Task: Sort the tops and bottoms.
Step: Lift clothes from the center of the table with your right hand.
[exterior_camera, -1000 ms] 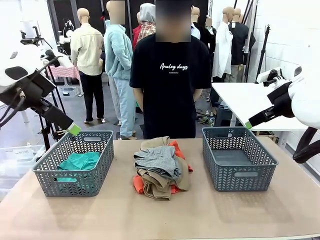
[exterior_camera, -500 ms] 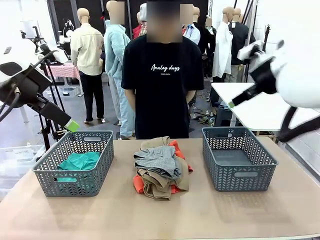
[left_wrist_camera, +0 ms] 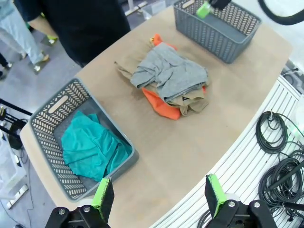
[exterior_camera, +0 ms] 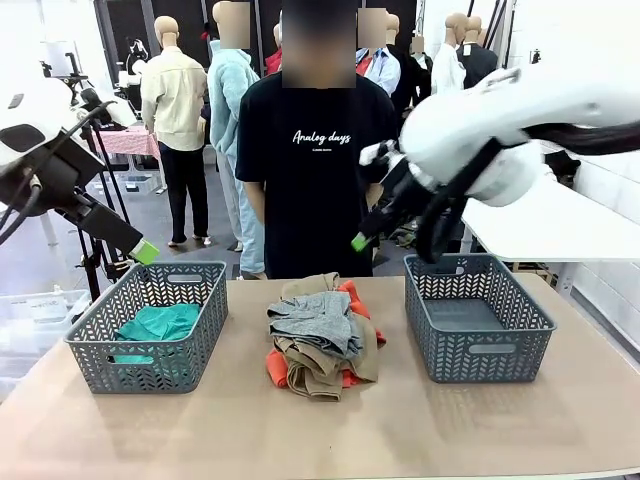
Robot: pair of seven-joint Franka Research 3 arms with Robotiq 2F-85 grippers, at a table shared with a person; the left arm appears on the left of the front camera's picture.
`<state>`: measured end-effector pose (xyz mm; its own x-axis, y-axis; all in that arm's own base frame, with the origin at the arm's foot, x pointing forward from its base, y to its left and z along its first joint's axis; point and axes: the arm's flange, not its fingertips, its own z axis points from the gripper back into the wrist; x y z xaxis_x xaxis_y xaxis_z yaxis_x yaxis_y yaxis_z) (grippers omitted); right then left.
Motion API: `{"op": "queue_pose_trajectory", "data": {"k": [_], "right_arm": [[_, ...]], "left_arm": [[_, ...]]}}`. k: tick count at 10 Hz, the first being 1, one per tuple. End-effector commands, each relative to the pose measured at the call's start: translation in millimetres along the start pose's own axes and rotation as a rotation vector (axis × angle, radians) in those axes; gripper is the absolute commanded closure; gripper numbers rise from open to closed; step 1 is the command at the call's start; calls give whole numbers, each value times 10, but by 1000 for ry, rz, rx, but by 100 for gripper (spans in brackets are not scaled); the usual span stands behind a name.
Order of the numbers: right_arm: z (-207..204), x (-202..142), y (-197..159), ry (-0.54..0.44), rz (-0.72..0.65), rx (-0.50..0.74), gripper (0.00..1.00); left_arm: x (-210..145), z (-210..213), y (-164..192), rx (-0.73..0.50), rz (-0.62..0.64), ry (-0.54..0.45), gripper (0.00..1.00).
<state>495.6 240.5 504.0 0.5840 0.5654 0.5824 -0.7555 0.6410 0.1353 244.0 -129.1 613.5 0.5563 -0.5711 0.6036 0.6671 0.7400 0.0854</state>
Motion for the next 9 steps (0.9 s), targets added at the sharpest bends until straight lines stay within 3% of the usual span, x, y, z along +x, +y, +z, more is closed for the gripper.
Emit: {"op": "queue_pose_trajectory", "data": {"k": [1, 4, 9], "right_arm": [[-293, 175, -118, 101, 32, 67, 0], [-948, 92, -39, 228, 17, 144, 0], [-1325, -98, 141, 340, -1, 190, 0]], "left_arm": [[-14, -6, 10, -11, 2, -5, 0], [-14, -6, 10, -11, 2, -5, 0], [-14, -6, 10, -11, 2, -5, 0]]}}
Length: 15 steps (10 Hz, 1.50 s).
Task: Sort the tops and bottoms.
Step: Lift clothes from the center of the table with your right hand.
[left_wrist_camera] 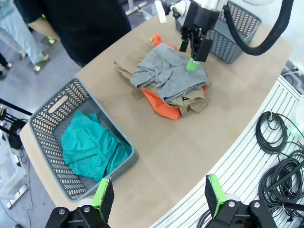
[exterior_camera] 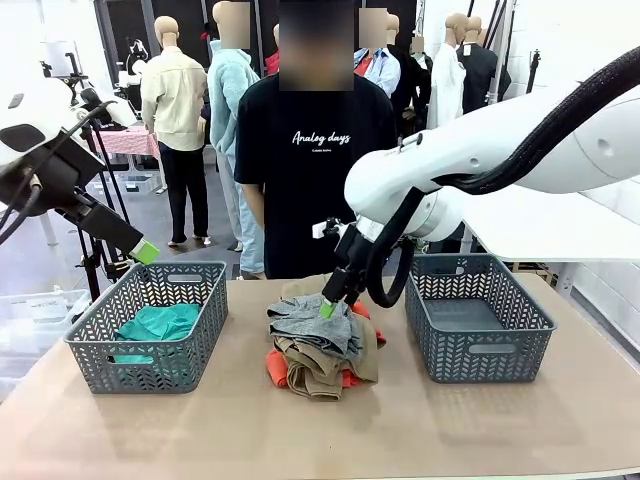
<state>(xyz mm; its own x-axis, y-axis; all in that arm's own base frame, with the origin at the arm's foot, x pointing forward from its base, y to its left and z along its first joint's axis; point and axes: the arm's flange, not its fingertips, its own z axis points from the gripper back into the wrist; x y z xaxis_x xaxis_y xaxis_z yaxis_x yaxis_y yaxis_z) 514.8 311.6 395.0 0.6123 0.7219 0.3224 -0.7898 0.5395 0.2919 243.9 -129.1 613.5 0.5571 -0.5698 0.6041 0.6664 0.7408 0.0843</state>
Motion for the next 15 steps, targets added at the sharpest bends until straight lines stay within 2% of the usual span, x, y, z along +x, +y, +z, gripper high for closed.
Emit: {"op": "queue_pose_trajectory", "data": {"k": [1, 4, 5, 10, 13, 15], "right_arm": [[-105, 17, -6, 57, -22, 15, 0], [-253, -20, -1, 110, -39, 63, 0], [-287, -25, 6, 110, -22, 83, 5], [-278, -28, 14, 124, -20, 84, 100], [-248, -27, 26, 117, 3, 67, 100], [-62, 3, 82, 58, 73, -30, 100]], "left_arm": [[-14, -6, 10, -11, 0, -4, 0], [-14, -6, 10, -11, 0, -4, 0], [-14, -6, 10, -11, 0, -4, 0], [-14, -6, 10, -11, 0, -4, 0], [-14, -6, 10, -11, 0, -4, 0], [-14, -6, 10, -11, 0, -4, 0]]}}
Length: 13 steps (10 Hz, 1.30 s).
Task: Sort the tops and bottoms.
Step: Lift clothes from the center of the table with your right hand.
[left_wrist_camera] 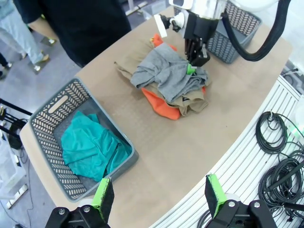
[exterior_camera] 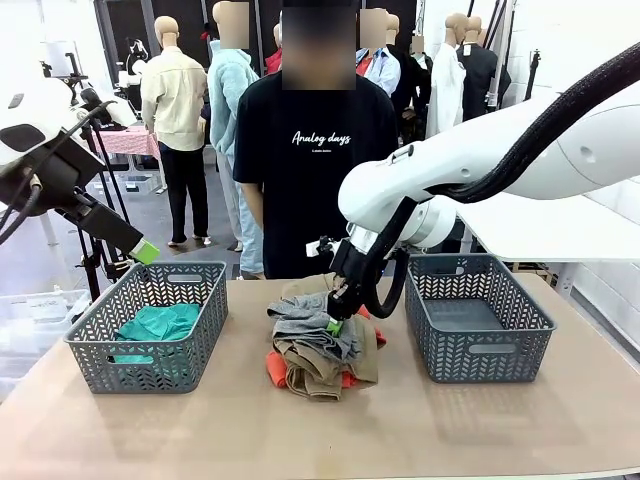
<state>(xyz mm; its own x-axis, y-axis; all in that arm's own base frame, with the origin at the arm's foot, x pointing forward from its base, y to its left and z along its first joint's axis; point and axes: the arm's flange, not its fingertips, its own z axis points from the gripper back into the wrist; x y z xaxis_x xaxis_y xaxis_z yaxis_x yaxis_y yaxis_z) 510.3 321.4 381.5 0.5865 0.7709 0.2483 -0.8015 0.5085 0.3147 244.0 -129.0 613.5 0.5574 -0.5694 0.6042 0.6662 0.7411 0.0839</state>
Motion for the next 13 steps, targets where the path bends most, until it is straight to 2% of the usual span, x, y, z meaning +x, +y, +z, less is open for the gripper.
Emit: {"op": "queue_pose_trajectory", "data": {"k": [1, 2, 7, 10, 13], "right_arm": [[244, 8, 82, -60, 67, -134, 100], [390, 24, 128, -90, 76, -183, 100], [1109, 149, 248, -263, 98, -278, 100], [1851, 377, 454, -394, 140, -382, 100], [2148, 450, 591, -466, 174, -415, 100]], "left_arm": [[-13, -6, 9, -11, 0, -4, 0], [-13, -6, 9, -11, 0, -4, 0], [-13, -6, 9, -11, 0, -4, 0], [-13, -6, 9, -11, 0, -4, 0], [-13, -6, 9, -11, 0, -4, 0]]}}
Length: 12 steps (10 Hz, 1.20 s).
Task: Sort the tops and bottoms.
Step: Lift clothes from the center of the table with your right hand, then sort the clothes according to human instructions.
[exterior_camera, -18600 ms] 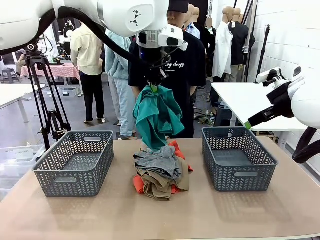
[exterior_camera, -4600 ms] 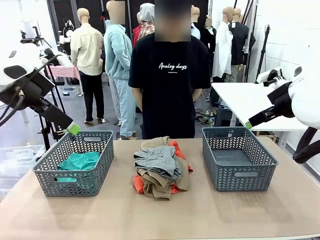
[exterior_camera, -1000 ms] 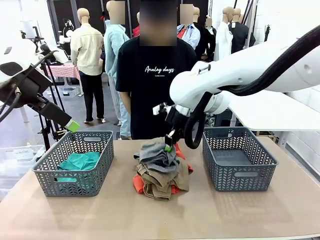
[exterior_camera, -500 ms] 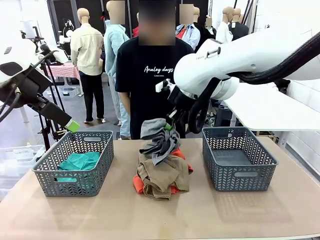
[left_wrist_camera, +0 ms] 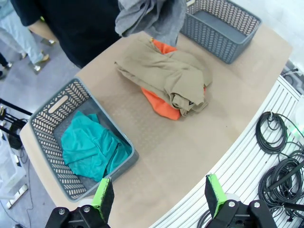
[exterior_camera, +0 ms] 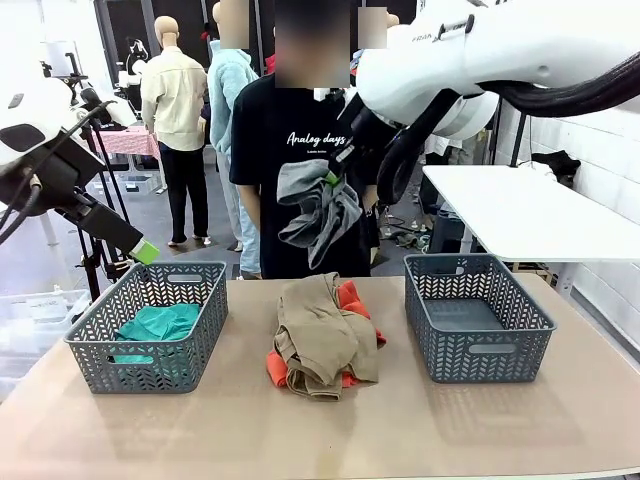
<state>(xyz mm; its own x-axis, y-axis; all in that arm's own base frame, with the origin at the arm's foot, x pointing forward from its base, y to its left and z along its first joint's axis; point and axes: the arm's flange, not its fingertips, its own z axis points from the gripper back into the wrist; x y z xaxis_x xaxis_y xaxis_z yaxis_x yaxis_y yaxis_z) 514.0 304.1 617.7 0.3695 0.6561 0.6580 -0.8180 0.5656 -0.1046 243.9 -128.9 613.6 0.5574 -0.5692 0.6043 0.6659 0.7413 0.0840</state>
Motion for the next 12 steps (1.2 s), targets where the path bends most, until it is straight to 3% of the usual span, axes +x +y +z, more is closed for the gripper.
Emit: {"op": "queue_pose_trajectory", "data": {"k": [1, 12], "right_arm": [[-67, -72, -1, 22, -6, 10, 100], [-67, -72, -1, 22, -6, 10, 100]], "left_arm": [[-13, -7, 9, -11, 0, -4, 0], [-13, -7, 9, -11, 0, -4, 0]]}}
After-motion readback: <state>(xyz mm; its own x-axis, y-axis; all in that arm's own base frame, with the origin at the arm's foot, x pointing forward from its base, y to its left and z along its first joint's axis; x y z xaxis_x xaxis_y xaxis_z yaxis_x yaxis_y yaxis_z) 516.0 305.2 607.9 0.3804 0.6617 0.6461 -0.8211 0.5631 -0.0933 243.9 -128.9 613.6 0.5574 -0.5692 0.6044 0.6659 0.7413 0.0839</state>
